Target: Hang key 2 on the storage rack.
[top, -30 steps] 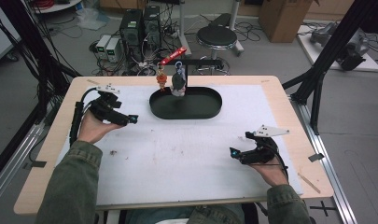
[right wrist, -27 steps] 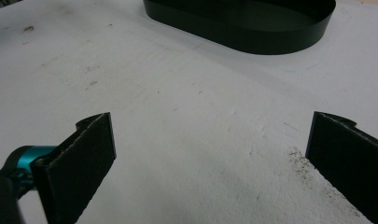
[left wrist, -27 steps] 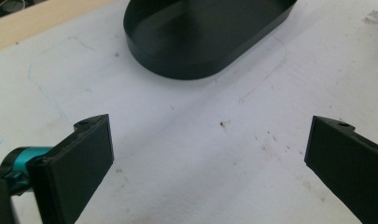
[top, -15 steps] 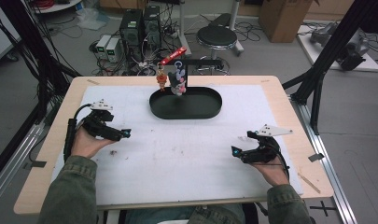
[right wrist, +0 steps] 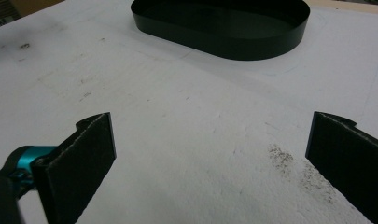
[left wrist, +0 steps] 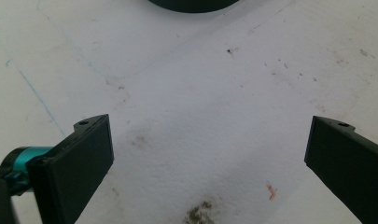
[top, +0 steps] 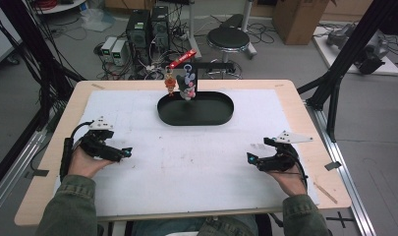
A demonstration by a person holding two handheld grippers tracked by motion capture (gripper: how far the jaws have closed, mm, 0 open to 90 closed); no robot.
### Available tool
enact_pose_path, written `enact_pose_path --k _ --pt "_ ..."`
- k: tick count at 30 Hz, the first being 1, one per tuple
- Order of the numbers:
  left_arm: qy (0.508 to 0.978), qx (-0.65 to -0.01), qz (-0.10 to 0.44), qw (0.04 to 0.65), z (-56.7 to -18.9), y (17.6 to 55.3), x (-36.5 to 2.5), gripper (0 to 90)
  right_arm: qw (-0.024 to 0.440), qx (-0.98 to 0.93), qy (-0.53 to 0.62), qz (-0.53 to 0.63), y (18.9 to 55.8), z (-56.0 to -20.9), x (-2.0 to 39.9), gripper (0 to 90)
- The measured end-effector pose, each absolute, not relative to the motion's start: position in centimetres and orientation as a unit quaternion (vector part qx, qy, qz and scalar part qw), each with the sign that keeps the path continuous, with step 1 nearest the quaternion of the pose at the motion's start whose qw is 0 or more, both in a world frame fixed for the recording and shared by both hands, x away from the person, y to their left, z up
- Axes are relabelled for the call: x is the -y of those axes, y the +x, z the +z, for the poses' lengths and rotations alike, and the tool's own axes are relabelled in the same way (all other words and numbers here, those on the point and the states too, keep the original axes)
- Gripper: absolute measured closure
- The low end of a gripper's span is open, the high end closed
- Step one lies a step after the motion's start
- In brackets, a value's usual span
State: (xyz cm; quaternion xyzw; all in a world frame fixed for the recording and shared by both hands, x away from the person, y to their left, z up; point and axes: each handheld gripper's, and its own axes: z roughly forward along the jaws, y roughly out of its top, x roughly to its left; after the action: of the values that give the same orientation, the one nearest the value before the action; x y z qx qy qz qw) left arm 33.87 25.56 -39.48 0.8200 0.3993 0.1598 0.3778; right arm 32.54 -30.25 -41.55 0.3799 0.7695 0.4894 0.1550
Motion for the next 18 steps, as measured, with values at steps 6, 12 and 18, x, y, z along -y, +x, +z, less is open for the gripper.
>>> enact_pose_path --k 6,12,18 --pt "0.814 -0.408 0.157 0.383 -40.1 33.2 -26.8 1.7 0.159 -0.767 0.383 0.489 32.5 -41.6 30.7 0.5" --pt "0.806 -0.415 0.159 0.392 -40.5 32.3 -27.7 1.7 0.163 -0.763 0.388 0.490 32.4 -41.6 31.2 0.5" --pt "0.802 -0.424 0.162 0.388 -41.1 31.6 -28.3 1.7 0.163 -0.765 0.387 0.488 32.4 -41.7 31.1 0.5"
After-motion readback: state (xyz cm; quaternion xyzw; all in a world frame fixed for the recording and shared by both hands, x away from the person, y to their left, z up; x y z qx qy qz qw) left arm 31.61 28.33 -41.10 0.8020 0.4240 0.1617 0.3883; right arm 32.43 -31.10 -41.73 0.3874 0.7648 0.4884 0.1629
